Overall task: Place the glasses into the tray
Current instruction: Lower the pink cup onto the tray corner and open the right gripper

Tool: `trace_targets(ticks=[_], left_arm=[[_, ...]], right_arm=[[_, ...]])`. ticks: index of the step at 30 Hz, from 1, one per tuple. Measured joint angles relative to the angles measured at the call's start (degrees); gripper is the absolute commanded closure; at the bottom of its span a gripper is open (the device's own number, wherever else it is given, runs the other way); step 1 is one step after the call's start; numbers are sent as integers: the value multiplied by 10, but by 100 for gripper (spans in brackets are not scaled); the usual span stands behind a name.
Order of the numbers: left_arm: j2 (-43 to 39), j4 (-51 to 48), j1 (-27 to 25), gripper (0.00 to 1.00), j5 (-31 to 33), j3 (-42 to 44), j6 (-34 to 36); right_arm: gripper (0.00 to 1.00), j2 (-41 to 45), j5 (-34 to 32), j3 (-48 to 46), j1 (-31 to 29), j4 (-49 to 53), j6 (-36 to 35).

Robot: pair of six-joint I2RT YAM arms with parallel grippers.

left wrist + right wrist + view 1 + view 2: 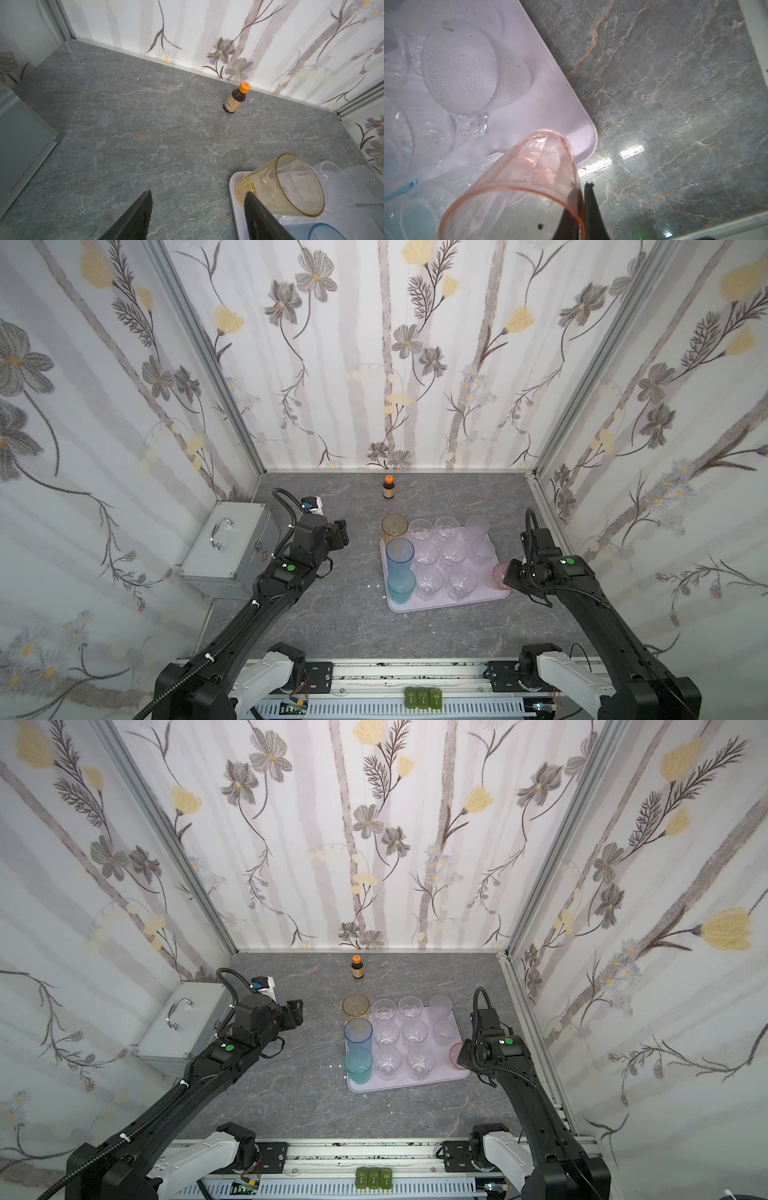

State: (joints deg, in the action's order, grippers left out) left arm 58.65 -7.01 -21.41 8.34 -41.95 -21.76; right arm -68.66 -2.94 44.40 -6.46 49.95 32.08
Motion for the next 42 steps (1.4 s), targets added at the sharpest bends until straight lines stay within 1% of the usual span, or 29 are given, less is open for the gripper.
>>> trace_targets(ticks=[5,9,15,17,19,24,33,39,40,42], left_arm=[[-4,8,0,27,0,22,-11],[-3,13,0,27,-3,25,-12],[-14,17,0,27,-3,32,-12],[-18,20,0,27,-2,38,-13],[-19,21,0,27,-2,40,-16],[-20,23,0,27,0,42,-21],[-30,24,0,27,7,50,-24],[-28,25,0,27,11,51,-24],[-28,25,0,27,11,51,-24],[-28,25,0,27,11,52,-24]], right_arm=[[100,-44,2,-29,-6,-54,4],[100,-81,1,-32,-9,-85,4],[89,-116,-1,-24,-18,-133,4],[88,-118,-6,-23,-18,-133,2],[89,-118,-10,-21,-18,-126,-1],[95,-116,-20,-3,-18,-111,-12],[96,-107,-24,1,-19,-77,-26],[91,-107,-24,1,-19,-59,-28],[88,-110,-23,1,-19,-59,-28],[78,-113,-22,1,-19,-58,-28]])
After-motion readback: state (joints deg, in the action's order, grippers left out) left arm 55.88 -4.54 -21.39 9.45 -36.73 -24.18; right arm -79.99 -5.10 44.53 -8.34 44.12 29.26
